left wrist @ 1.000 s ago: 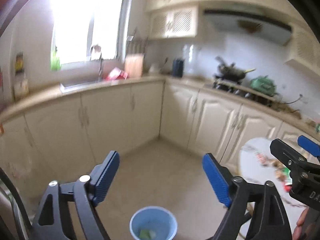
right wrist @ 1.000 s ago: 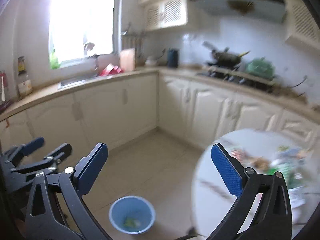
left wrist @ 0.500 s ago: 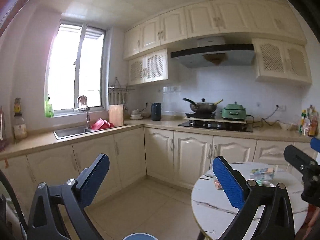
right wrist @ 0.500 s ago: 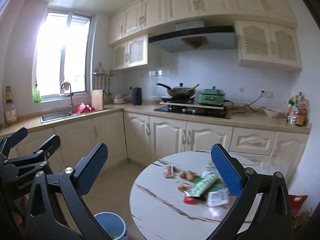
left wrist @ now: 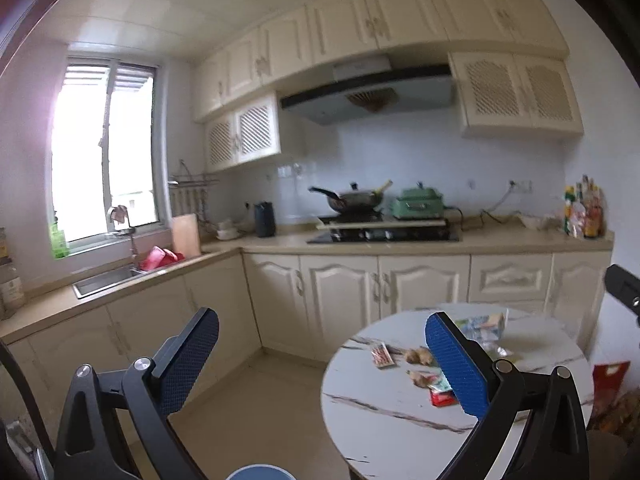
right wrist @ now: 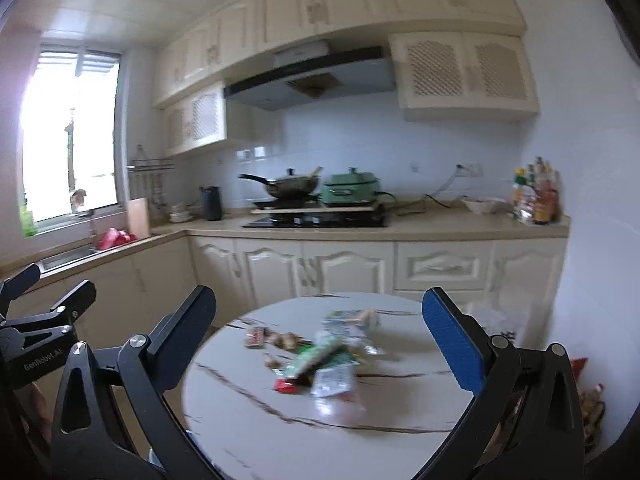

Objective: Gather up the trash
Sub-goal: 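Move both tools back toward the table, then grasp the red-white sauce packet with the left gripper while the right grasps the juice carton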

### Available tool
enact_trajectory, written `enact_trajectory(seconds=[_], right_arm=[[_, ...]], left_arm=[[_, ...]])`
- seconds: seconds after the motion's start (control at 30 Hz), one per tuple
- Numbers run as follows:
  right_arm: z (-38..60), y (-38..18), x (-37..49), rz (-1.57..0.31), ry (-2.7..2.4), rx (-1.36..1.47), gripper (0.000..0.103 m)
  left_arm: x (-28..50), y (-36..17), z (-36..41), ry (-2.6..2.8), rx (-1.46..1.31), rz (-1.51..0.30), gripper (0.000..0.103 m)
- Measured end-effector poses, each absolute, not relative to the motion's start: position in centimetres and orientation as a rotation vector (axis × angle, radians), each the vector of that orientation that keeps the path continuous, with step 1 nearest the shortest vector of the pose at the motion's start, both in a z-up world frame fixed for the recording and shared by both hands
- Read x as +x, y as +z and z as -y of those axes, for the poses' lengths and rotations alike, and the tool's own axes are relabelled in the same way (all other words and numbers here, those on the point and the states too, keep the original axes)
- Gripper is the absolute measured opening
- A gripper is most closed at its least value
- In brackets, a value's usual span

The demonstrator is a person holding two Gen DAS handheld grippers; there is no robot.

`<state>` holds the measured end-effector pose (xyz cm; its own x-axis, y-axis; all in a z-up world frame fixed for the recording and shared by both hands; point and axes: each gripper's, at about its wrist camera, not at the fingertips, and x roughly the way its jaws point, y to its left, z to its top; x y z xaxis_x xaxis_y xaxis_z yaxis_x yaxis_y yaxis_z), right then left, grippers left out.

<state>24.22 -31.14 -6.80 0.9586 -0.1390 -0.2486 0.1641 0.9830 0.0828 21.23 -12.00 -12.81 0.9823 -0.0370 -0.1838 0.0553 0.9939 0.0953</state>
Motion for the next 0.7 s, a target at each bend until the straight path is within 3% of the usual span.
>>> enact_trajectory(seconds=[0.3,0.7], right_arm=[[37.5,-10.5,28.9,-0.363,-0.263,0.124,0.103],[42.5,-15.8,39.0,-0.536,-0.318,0.105,0.103]], left_arm=[[34.4,-14.0,13.3,-0.14,0.129,-0.383,0.102],[56.1,-21.7,17.7,-0.205,0.094,-0.804,0.102]])
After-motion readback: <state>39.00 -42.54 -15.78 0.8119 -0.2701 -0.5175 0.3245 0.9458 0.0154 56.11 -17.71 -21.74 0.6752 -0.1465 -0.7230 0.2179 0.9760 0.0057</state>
